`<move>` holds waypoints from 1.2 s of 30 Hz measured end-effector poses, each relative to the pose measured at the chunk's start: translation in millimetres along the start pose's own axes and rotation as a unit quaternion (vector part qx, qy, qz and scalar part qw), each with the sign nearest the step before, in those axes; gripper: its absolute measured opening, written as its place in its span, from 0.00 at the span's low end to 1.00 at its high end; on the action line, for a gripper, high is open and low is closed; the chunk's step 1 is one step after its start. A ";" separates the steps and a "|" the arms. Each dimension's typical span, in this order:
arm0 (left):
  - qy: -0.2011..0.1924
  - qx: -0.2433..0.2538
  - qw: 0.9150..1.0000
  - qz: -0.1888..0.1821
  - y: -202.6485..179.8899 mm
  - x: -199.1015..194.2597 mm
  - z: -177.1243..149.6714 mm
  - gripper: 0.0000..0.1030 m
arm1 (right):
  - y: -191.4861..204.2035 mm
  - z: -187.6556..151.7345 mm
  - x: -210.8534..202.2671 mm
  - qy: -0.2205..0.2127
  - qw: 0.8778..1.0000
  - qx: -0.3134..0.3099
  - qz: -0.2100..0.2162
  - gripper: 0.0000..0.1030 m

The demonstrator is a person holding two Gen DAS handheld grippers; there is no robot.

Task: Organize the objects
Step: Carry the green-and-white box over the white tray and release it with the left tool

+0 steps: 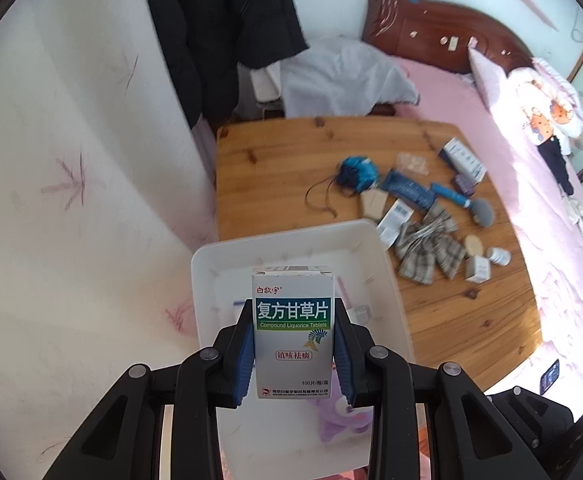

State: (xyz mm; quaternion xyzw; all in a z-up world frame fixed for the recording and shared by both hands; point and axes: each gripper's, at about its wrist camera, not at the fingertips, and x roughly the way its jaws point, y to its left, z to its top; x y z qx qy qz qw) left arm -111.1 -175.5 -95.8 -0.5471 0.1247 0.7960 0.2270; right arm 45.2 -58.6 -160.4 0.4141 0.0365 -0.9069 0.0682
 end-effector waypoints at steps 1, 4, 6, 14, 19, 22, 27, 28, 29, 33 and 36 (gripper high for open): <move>0.006 -0.001 1.000 0.005 2.9 6.1 -2.4 0.34 | 5.3 -2.4 4.5 0.008 1.000 -0.009 0.001 0.01; 0.021 -0.002 1.000 0.013 8.9 20.3 -8.4 0.34 | 16.5 -10.0 17.7 0.033 0.999 -0.032 0.005 0.01; 0.030 -0.002 0.999 0.014 11.1 28.0 -11.5 0.34 | 21.7 -14.7 25.1 0.047 0.998 -0.046 0.004 0.01; 0.070 0.003 0.997 0.021 16.2 61.1 -24.1 0.34 | 31.7 -28.0 48.6 0.103 0.992 -0.068 0.008 0.03; 0.092 0.012 0.995 0.025 14.0 75.8 -27.6 0.34 | 32.3 -31.7 58.4 0.126 0.990 -0.071 0.000 0.04; 0.106 0.017 0.994 0.030 12.7 82.5 -30.2 0.35 | 33.6 -32.6 62.8 0.136 0.988 -0.073 -0.005 0.18; 0.118 0.016 0.993 0.026 11.4 86.5 -31.5 0.39 | 36.5 -31.8 60.0 0.130 0.988 -0.086 -0.011 0.56; 0.116 0.016 0.993 0.025 10.8 85.4 -31.1 0.43 | 37.6 -31.1 57.5 0.123 0.988 -0.090 -0.011 0.56; 0.114 0.017 0.993 0.025 10.2 84.2 -30.5 0.46 | 39.7 -30.1 53.6 0.114 0.989 -0.097 -0.010 0.56; 0.098 0.018 0.995 0.027 8.3 77.4 -26.1 0.61 | 46.3 -28.6 49.0 0.102 0.988 -0.117 -0.016 0.56; 0.091 0.021 0.995 0.028 7.0 73.3 -22.9 0.61 | 47.5 -28.4 49.5 0.103 0.987 -0.122 -0.014 0.56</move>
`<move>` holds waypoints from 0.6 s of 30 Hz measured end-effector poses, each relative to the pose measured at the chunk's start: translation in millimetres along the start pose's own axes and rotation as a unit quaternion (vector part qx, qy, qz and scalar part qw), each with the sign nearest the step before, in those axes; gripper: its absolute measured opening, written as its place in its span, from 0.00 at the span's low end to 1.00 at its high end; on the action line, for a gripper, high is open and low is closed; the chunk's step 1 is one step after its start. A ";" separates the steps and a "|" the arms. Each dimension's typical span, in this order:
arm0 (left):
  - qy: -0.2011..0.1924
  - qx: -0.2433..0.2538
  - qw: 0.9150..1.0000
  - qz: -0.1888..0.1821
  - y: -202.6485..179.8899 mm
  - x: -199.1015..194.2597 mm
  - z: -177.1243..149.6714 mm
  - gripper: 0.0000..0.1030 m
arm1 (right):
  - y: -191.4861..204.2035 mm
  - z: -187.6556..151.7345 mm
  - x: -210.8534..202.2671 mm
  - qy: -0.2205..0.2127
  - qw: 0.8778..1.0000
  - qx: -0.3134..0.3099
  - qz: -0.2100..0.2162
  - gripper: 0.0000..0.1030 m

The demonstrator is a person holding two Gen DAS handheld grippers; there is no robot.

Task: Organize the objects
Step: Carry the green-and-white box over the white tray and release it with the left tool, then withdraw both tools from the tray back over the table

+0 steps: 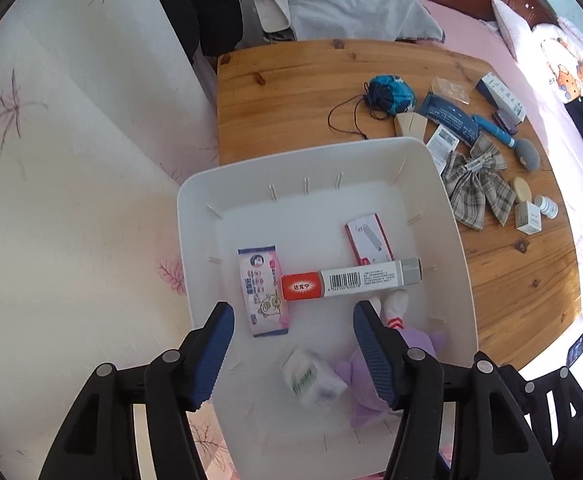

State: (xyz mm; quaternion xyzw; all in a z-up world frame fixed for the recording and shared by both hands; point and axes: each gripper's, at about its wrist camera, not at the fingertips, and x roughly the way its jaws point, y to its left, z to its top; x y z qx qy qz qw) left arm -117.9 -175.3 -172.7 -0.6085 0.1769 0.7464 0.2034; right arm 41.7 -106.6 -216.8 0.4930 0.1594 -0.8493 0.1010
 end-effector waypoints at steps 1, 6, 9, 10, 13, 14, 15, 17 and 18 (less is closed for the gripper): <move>-0.001 0.000 1.000 -0.001 -0.2 -0.7 1.2 0.61 | -0.5 0.0 -0.5 -0.001 1.000 0.001 0.000 0.56; -0.004 -0.005 1.000 -0.004 -0.3 -3.9 3.0 0.61 | -6.0 0.9 -4.9 -0.012 1.000 0.012 -0.004 0.56; -0.007 -0.007 1.000 -0.005 -1.1 -7.8 4.0 0.61 | -9.6 1.7 -9.0 -0.022 1.000 0.017 -0.005 0.56; -0.009 -0.007 1.000 -0.006 -1.4 -9.2 4.0 0.61 | -10.5 2.1 -10.2 -0.025 0.999 0.019 -0.005 0.56; -0.018 -0.007 1.000 -0.008 -2.9 -16.1 5.8 0.61 | -13.4 3.3 -13.2 -0.032 0.999 0.024 -0.007 0.56; -0.021 -0.007 1.000 -0.009 -3.1 -18.2 6.1 0.61 | -14.3 3.7 -14.2 -0.034 0.999 0.025 -0.007 0.56; -0.024 -0.008 1.000 -0.010 -3.4 -20.6 6.5 0.61 | -15.2 3.8 -15.0 -0.036 0.999 0.026 -0.007 0.56; -0.031 -0.007 0.999 -0.012 -4.5 -26.6 8.0 0.61 | -16.8 3.8 -16.9 -0.039 0.999 0.028 -0.007 0.56; -0.034 -0.007 0.999 -0.013 -4.7 -29.2 8.9 0.61 | -18.1 3.9 -18.1 -0.040 0.999 0.030 -0.009 0.56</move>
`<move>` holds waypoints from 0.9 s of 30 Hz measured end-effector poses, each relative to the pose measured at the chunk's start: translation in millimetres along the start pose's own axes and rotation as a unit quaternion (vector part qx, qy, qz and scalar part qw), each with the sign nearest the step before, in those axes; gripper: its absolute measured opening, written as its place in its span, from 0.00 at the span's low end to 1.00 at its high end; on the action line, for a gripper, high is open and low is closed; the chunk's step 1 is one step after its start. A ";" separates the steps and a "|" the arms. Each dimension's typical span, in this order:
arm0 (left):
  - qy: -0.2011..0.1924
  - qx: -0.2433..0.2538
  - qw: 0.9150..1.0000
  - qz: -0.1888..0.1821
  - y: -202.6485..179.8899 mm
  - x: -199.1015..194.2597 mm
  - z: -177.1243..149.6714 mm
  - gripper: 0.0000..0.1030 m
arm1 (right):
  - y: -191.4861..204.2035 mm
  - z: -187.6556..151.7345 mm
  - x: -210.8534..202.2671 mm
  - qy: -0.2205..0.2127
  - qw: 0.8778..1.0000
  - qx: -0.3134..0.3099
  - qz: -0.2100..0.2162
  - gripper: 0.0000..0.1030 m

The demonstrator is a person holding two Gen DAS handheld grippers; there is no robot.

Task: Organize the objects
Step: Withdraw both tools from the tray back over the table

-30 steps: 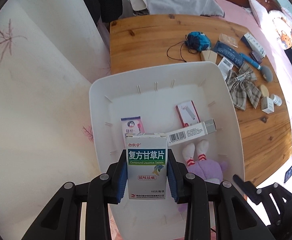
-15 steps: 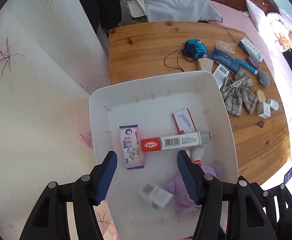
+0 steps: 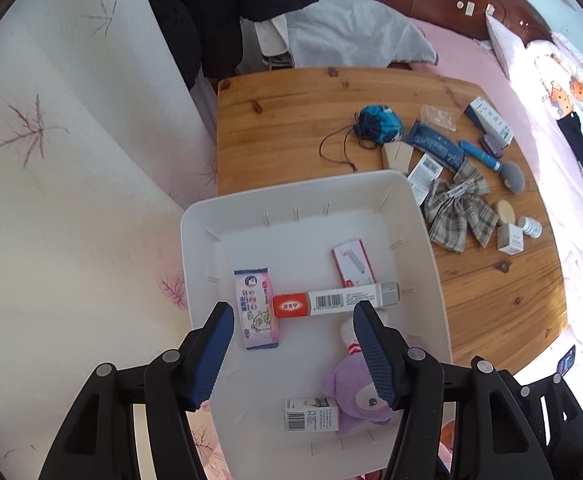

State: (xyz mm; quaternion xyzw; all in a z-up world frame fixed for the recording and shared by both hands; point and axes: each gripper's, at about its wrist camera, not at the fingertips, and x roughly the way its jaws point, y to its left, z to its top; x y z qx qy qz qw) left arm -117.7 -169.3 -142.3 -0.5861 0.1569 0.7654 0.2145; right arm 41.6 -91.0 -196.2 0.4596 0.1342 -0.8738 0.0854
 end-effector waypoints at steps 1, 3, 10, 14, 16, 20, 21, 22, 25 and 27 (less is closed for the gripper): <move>-0.005 0.001 1.000 -0.001 -0.7 -3.3 1.5 0.61 | -0.8 0.2 -1.3 -0.002 1.000 0.001 -0.001 0.56; -0.011 0.001 1.000 -0.002 -1.8 -8.1 2.8 0.61 | -4.0 0.8 -4.5 -0.008 1.000 0.006 -0.002 0.56; -0.034 0.004 0.999 -0.014 -10.3 -27.2 10.9 0.61 | -20.0 3.3 -15.7 -0.024 0.999 0.022 -0.001 0.56; -0.044 0.007 0.999 -0.020 -17.7 -35.7 14.1 0.61 | -28.7 3.4 -21.3 -0.032 0.999 0.033 -0.004 0.56; -0.048 0.010 0.999 -0.021 -22.2 -38.5 16.0 0.61 | -33.3 2.9 -23.5 -0.035 0.999 0.038 -0.004 0.56; -0.054 0.012 0.998 -0.025 -30.3 -42.2 20.1 0.61 | -41.5 1.6 -26.4 -0.039 0.998 0.043 -0.006 0.56; -0.055 0.012 0.998 -0.026 -32.0 -42.4 21.4 0.61 | -43.8 0.9 -27.0 -0.040 0.998 0.045 -0.006 0.56; -0.056 0.012 0.998 -0.027 -34.8 -42.9 22.8 0.61 | -45.9 0.4 -27.5 -0.041 0.998 0.047 -0.007 0.56; -0.057 0.014 0.998 -0.029 -41.3 -43.3 25.4 0.61 | -52.1 -2.4 -29.2 -0.042 0.998 0.050 -0.008 0.56; -0.058 0.016 0.998 -0.031 -45.4 -43.5 27.4 0.61 | -57.0 -3.8 -30.3 -0.042 0.998 0.052 -0.009 0.56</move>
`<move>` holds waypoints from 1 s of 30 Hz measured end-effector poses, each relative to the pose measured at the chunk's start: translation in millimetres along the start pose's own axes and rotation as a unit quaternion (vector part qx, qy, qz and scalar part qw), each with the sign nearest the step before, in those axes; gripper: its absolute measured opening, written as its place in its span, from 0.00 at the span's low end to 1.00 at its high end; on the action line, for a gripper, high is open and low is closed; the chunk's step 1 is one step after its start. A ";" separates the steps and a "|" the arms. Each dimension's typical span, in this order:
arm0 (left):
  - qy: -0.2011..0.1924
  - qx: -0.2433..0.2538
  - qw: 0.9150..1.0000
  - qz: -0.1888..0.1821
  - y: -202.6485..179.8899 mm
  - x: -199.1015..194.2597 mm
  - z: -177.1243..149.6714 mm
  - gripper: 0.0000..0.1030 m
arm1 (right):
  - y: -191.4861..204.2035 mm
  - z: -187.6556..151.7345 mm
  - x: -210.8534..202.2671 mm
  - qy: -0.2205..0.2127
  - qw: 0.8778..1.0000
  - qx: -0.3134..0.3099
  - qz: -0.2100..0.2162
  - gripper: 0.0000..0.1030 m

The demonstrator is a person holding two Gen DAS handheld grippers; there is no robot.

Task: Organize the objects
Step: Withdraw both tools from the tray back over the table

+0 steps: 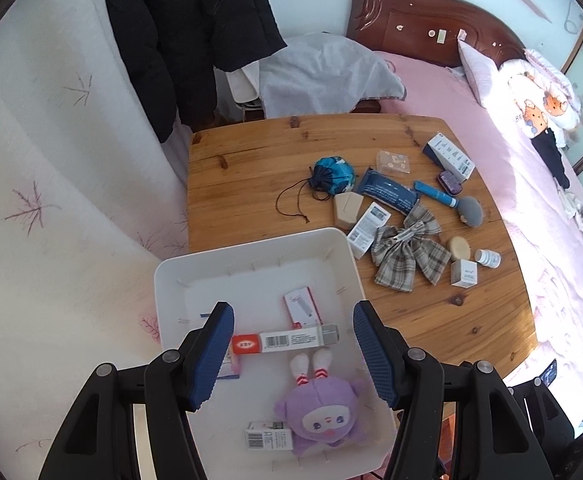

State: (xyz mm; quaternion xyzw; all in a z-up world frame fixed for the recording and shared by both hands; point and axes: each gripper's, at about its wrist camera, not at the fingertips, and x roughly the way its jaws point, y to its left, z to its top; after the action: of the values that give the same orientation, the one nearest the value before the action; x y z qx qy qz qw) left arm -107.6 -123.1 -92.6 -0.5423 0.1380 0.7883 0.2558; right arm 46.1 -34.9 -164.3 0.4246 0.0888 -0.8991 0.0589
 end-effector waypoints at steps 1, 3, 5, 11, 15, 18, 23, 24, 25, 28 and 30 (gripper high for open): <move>-0.001 0.001 1.000 -0.001 -3.5 0.3 1.9 0.61 | -2.6 -0.3 -0.8 0.000 1.000 0.001 -0.001 0.56; -0.002 0.003 1.000 -0.003 -8.7 0.2 4.0 0.61 | -8.6 -0.9 -2.5 -0.002 1.000 0.005 -0.003 0.56; -0.003 0.007 1.000 -0.006 -14.6 0.8 6.7 0.61 | -14.4 -1.3 -4.2 -0.003 1.000 0.008 -0.005 0.56; -0.002 0.017 1.000 -0.015 -35.2 5.0 15.4 0.61 | -39.8 -3.7 -7.4 -0.004 0.999 0.029 -0.013 0.56; -0.001 0.025 0.999 -0.020 -51.5 10.1 23.4 0.61 | -60.0 -5.2 -8.8 -0.004 0.999 0.045 -0.022 0.56; 0.000 0.030 0.999 -0.022 -64.2 14.7 29.1 0.61 | -75.1 -8.3 -8.7 -0.004 0.998 0.057 -0.028 0.56; 0.002 0.038 0.999 -0.029 -85.2 23.2 36.5 0.61 | -97.5 -20.1 -5.4 -0.004 0.996 0.080 -0.032 0.56; 0.004 0.040 0.999 -0.032 -90.4 26.8 38.2 0.61 | -102.8 -23.6 -3.9 -0.004 0.996 0.086 -0.032 0.56; 0.005 0.041 0.999 -0.033 -92.8 28.7 39.0 0.61 | -108.1 -27.3 -2.6 -0.003 0.995 0.092 -0.033 0.56; 0.014 0.049 0.998 -0.037 -107.4 41.9 43.4 0.61 | -125.3 -37.4 5.1 0.004 0.993 0.113 -0.039 0.56; 0.019 0.054 0.998 -0.038 -115.8 49.8 45.5 0.61 | -136.6 -42.0 10.3 0.007 0.991 0.129 -0.042 0.56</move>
State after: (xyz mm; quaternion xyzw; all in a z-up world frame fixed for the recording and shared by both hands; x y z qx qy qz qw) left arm -93.2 8.3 -114.8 -0.5470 0.1647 0.7591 0.3121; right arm 46.4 107.1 -183.5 0.4312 -0.0095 -0.9015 -0.0345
